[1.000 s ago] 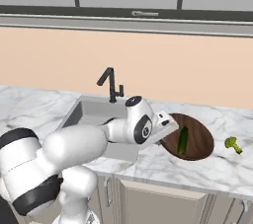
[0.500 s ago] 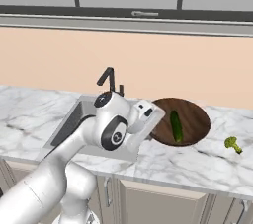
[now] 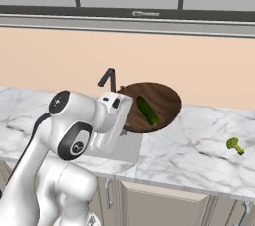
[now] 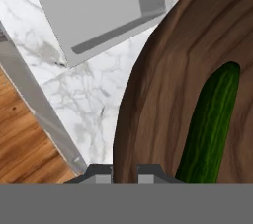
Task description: Pick the cucumber from the sink and place it in the bowl. Then pick the bowl and place it in the microwave. Then close the microwave door and press the start button.
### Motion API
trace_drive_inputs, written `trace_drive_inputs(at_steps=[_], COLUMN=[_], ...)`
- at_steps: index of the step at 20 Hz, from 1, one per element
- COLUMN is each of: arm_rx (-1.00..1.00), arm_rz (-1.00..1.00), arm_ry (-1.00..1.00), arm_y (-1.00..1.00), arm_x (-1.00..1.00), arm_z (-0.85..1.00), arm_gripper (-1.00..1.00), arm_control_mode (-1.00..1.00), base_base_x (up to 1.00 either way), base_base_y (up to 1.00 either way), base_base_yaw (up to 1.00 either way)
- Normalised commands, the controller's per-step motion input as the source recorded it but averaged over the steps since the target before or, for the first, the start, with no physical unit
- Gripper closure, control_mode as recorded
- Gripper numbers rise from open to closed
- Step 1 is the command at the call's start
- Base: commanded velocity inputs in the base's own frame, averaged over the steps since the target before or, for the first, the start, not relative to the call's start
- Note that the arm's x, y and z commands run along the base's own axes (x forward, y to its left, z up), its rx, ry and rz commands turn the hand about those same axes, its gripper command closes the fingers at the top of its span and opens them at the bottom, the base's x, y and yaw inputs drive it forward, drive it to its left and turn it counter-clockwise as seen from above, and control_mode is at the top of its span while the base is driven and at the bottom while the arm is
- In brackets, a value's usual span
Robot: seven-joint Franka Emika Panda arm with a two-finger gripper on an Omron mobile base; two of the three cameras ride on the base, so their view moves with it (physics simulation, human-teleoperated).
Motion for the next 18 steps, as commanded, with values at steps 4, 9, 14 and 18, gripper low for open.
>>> trace_drive_inputs(at_steps=[4, 9, 14, 18], arm_rx=[0.02, -0.01, -0.01, 0.00], arm_rz=[0.21, 0.09, 0.00, 0.01], arm_ry=[0.16, 0.05, 0.00, 0.00], arm_y=[0.61, 0.53, 0.37, 0.43], arm_x=[-0.33, -0.35, -0.63, -0.54], arm_z=[1.00, 1.00, 0.99, 0.24], arm_gripper=[1.00, 1.00, 1.00, 1.00], arm_control_mode=[-1.00, -1.00, -1.00, -1.00], base_base_x=[0.00, 0.00, 0.00, 0.00], base_base_y=[0.00, 0.00, 0.00, 0.00], base_base_yaw=[0.00, 0.00, 0.00, 0.00])
